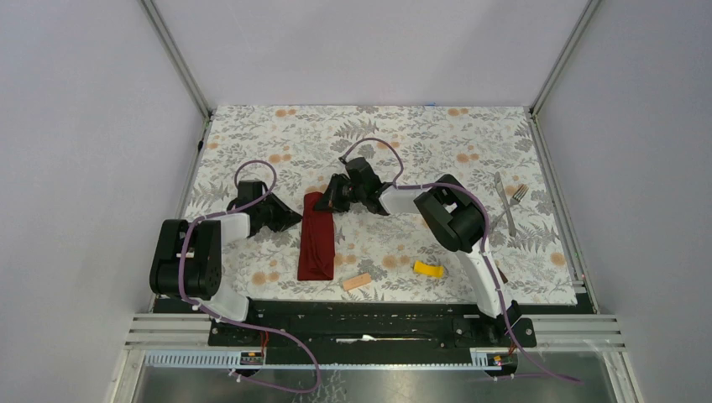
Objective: Fold the napkin into a case and place the utensils inside
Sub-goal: Stuff the top corner of the smaller-rectangle-folded napkin at the center of the board, then pick up the smaller rectangle-folded napkin from the center of the board.
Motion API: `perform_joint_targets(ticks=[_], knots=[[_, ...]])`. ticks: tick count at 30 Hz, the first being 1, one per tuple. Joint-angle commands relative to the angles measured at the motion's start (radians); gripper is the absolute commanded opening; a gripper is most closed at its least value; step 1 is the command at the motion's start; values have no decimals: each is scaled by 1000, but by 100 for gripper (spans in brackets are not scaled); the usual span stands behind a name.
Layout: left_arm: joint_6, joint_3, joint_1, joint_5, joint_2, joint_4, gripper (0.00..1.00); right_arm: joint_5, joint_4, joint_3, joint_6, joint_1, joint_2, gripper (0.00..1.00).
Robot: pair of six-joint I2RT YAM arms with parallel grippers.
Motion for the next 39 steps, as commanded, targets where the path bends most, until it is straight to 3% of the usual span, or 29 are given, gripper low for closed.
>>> perform_joint_targets(ticks=[1, 12, 17, 21, 27, 30, 33, 39], knots=[[-5, -66, -13, 18, 13, -15, 20, 34, 61, 17, 62, 1, -5, 9], [-72, -86, -152, -5, 47, 78, 18, 23, 67, 238, 159, 4, 190, 7], [-48, -98, -121, -7, 11, 39, 19, 10, -25, 195, 73, -14, 90, 9], [-16, -133, -55, 13, -48, 4, 23, -30, -133, 135, -39, -28, -10, 22], [-16, -192, -46, 32, -117, 0, 24, -93, -187, 19, -166, -28, -154, 37], [-7, -206, -45, 19, -145, -12, 24, -98, -240, -14, -255, -28, -210, 51], [2, -201, -46, 7, -189, -46, 24, -39, -357, -22, -408, 2, -260, 67], [34, -115, -46, -117, -338, -258, 33, 291, -630, 35, -649, 148, -291, 80]])
